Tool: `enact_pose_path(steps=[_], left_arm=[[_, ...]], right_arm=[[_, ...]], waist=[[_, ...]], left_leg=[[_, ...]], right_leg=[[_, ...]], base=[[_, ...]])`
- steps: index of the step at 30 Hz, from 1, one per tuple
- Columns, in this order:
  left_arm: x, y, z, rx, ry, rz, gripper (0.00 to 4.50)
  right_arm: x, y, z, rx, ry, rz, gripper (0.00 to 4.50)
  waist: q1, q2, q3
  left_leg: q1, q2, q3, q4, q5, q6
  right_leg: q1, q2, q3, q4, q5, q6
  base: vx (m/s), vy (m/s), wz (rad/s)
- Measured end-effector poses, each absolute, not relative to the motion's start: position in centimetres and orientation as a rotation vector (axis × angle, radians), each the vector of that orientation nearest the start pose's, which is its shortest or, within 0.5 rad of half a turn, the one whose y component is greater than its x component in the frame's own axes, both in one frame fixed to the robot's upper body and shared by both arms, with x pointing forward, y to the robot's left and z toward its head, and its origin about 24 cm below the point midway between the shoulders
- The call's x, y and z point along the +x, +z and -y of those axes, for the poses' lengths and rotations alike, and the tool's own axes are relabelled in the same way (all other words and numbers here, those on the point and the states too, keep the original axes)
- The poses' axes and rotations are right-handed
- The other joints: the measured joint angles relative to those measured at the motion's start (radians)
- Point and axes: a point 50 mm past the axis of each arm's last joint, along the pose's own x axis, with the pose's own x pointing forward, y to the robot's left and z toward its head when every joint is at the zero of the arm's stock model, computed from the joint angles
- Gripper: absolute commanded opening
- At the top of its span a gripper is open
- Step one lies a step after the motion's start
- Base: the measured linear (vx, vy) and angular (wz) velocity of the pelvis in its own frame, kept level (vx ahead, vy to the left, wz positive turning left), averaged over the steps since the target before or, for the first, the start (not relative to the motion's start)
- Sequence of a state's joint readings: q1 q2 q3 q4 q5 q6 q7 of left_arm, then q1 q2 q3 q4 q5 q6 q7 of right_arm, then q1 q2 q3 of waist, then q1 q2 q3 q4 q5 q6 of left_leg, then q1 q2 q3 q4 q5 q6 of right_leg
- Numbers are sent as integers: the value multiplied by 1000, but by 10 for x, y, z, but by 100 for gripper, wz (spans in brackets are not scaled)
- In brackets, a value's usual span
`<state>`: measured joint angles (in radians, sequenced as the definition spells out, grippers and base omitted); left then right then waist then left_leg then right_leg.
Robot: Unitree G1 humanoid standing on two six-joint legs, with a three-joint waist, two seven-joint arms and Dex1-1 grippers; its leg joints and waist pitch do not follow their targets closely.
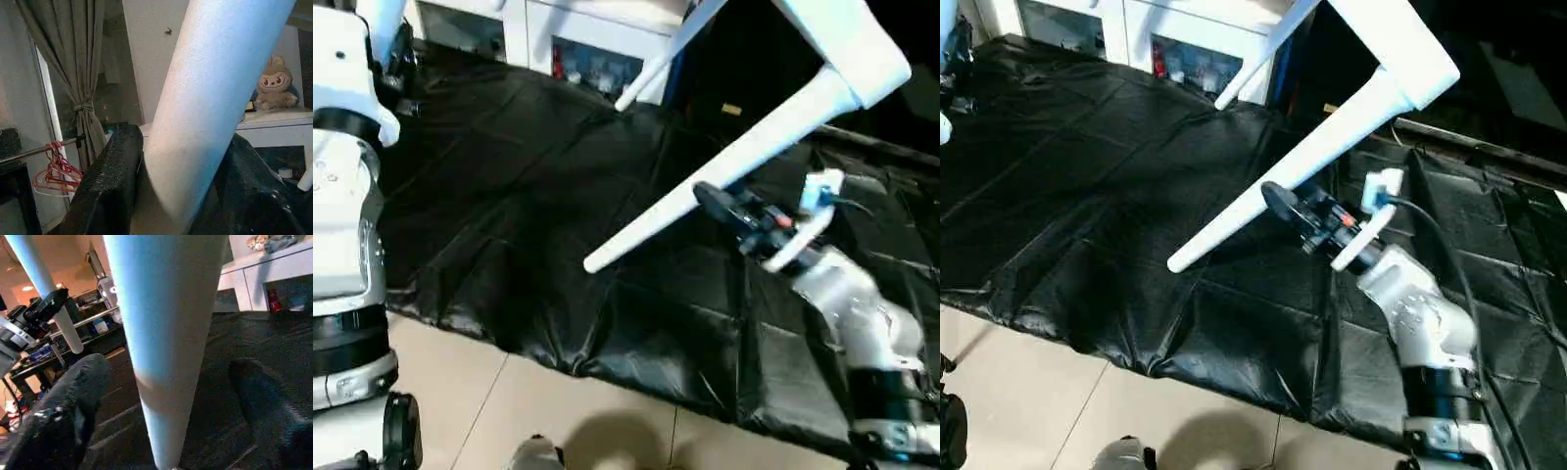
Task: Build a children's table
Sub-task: Flip table
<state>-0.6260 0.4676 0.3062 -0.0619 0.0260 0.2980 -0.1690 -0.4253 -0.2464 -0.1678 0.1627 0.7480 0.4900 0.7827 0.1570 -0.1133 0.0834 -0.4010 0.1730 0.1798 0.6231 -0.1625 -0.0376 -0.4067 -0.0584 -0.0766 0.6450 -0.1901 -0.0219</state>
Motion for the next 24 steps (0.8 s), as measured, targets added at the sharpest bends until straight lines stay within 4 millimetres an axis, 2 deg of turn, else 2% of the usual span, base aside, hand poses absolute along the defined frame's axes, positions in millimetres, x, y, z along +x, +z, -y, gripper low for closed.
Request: enact_pose_path(steps=[13,20,24], left_arm=[[315,251,-253,373,149,421,198],[313,249,-255,373,154,415,197],[312,247,-256,371,158,409,196]], right_arm=[[316,121,148,626,924,67,303],[317,123,147,615,929,76,237],[317,125,146,575,913,77,216]], waist=[[2,0,0],[2,0,0],[2,0,0]], left_leg=[[0,0,0,0,0,0],[0,0,0,0,0,0],[0,0,-1,0,0,0]], right_leg=[[0,0,0,0,1,-2],[0,0,-1,0,1,-2],[0,0,-1,0,1,-1]], base=[[0,0,0],[0,0,0],[0,0,0]])
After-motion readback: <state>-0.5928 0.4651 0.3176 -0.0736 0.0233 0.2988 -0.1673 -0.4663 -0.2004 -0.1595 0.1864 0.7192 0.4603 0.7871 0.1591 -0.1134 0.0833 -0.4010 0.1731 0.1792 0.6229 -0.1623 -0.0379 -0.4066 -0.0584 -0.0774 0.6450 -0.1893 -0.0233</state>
